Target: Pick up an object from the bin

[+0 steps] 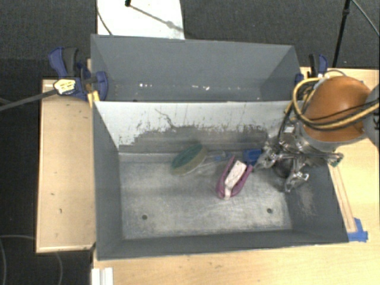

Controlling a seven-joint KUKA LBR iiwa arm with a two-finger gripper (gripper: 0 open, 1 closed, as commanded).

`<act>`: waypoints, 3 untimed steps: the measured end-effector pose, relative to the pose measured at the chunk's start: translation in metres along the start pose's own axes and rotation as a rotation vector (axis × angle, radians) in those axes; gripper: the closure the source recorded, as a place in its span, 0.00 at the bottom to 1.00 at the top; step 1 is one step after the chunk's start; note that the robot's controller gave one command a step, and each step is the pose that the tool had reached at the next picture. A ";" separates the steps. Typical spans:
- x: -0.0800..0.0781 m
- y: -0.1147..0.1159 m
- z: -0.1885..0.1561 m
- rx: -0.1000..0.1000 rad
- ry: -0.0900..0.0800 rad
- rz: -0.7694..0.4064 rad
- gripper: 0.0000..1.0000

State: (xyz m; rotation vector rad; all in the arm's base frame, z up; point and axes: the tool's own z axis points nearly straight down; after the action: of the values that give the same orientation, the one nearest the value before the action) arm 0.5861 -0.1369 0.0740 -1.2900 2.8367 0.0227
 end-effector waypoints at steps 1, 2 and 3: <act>-0.077 0.082 -0.054 0.003 0.021 -0.075 0.00; -0.116 0.110 -0.011 -0.004 0.028 -0.212 0.00; -0.115 0.108 -0.012 -0.001 0.029 -0.205 1.00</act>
Offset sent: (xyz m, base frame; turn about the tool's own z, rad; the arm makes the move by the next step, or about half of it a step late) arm -0.0140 0.1040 0.0536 -0.0670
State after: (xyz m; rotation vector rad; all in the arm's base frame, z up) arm 0.5801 0.0199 0.0901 -1.5869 2.7114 0.0019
